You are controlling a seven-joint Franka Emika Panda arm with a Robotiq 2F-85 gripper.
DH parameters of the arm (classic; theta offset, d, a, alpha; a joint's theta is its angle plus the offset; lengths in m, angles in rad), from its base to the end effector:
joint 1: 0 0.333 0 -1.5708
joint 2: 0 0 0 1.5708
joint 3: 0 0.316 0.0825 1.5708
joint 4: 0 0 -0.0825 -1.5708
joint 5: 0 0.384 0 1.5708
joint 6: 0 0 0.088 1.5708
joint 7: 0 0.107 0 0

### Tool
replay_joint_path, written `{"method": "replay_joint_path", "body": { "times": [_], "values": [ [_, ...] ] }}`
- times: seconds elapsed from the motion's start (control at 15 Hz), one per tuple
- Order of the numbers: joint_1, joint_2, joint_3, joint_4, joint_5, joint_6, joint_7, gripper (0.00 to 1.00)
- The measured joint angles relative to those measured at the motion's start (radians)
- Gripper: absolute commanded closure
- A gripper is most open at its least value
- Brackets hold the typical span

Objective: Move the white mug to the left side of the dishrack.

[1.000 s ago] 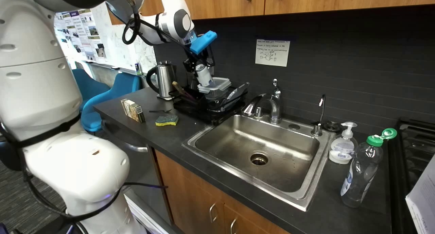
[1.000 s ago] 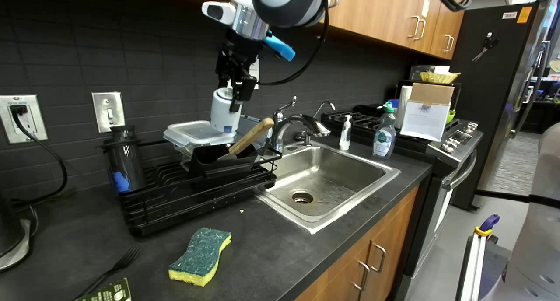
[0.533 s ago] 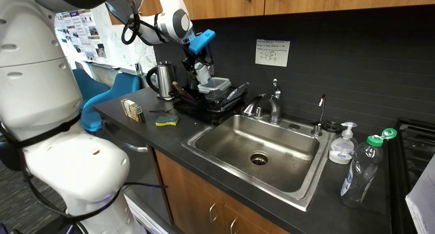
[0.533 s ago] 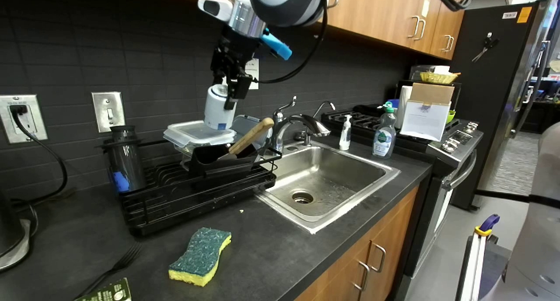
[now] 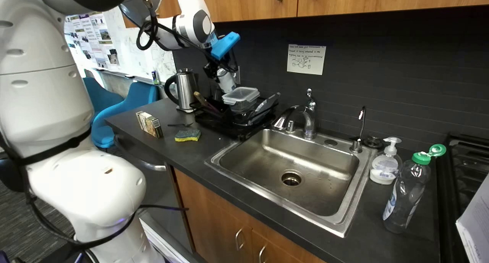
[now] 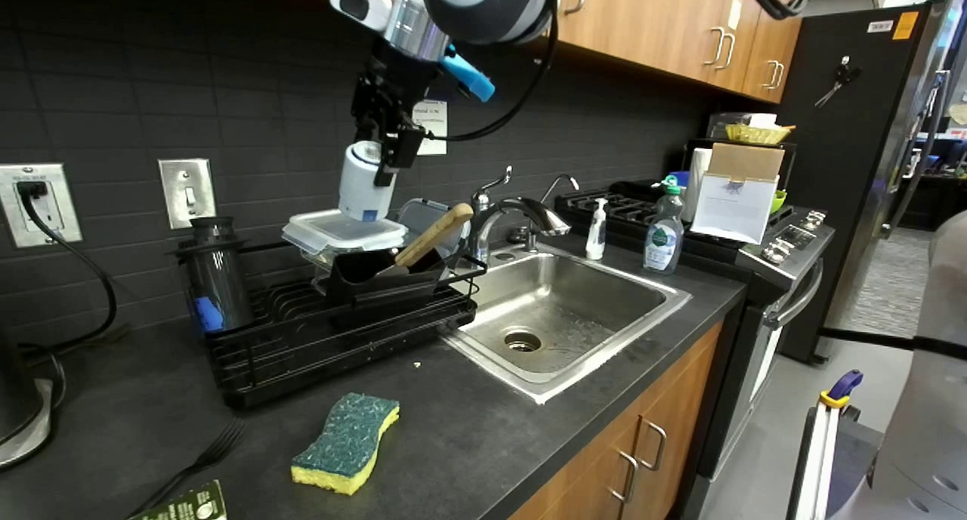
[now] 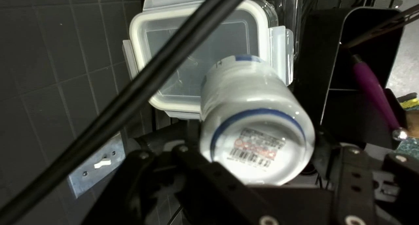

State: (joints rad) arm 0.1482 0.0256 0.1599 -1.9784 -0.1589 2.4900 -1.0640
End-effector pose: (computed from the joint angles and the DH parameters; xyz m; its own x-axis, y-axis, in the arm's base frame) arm 0.5731 0.1824 0.5071 0.0715 0.9924 0.1006 0.8763 -0.1107 0.4689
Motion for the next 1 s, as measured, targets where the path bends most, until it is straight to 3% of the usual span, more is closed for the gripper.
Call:
{"method": "replay_joint_path", "body": {
  "times": [1.0],
  "values": [
    [0.012,0.057,0.045,0.058,0.051,0.015,-0.019,0.47]
  ]
}}
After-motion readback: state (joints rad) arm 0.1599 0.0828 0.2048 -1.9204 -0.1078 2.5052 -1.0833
